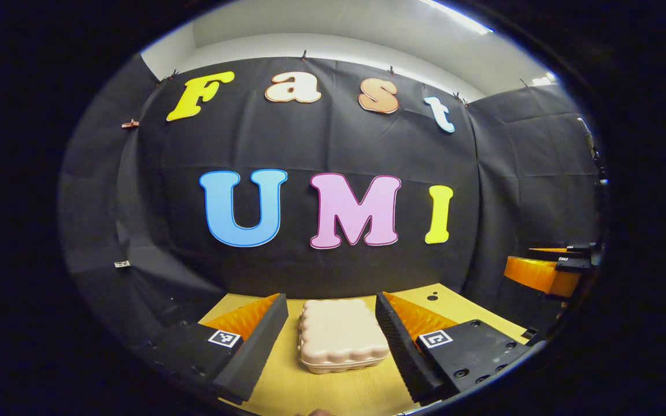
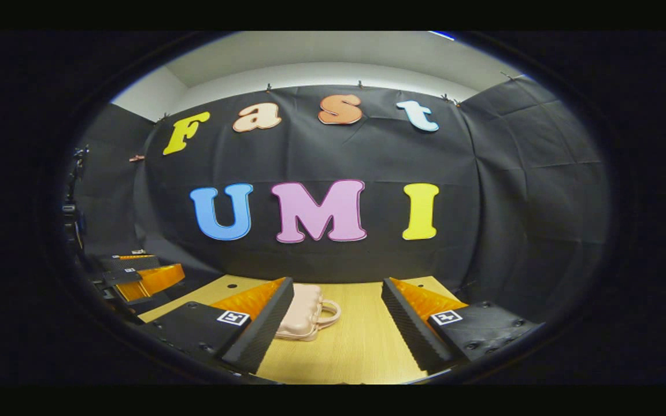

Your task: First open the suitcase, pack the skin care products into it, and then close the suitcase.

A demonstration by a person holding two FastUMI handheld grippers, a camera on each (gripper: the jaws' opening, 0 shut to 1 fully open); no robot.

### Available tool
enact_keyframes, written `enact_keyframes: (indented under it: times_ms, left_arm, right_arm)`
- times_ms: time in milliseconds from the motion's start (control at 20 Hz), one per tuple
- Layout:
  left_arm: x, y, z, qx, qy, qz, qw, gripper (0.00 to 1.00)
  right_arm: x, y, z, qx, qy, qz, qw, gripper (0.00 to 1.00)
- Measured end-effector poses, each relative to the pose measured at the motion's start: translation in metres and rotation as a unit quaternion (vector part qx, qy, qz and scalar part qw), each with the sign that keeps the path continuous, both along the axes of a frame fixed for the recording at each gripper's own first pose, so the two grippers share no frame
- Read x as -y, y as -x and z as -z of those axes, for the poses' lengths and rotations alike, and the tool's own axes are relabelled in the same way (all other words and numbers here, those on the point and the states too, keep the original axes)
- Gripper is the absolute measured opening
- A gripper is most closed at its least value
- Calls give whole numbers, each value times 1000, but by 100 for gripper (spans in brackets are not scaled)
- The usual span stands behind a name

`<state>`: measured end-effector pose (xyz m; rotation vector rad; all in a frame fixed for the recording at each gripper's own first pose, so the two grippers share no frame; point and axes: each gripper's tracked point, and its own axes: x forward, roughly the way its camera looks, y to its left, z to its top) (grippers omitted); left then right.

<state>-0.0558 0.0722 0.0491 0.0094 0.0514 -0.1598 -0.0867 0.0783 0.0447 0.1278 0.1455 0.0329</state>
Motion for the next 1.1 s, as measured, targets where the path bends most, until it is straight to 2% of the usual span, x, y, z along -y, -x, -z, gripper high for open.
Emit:
enact_keyframes:
  times_ms: [100,150,200,400,450,500,750,900,1100]
  left_arm:
    - [4,6,4,-5,-1,0,1000,96]
    - [4,8,6,-7,-6,-1,1000,96]
    - [5,12,6,-7,-9,-2,1000,96]
    - [16,24,-6,14,20,17,1000,96]
    - [13,24,-7,15,20,10,1000,96]
    - [11,24,-6,14,16,2,1000,96]
    - [6,26,0,-5,35,-31,999,96]
    - [13,28,1,-15,68,-23,997,96]
    - [6,26,1,-24,67,-33,997,96]
  right_arm:
    - [1,3,-3,8,-2,1,1000,97]
    - [1,5,-4,9,-3,0,1000,89]
    - [1,7,-3,8,-4,-1,1000,97]
    - [4,12,2,4,-13,-3,1000,97]
    - [5,13,3,2,-14,-4,1000,89]
    - [6,13,7,-1,-15,-4,1000,97]
    - [11,6,14,-16,-14,-5,1000,97]
    - [13,2,11,-15,-20,-6,1000,97]
    - [13,0,13,-11,-14,-10,1000,97]
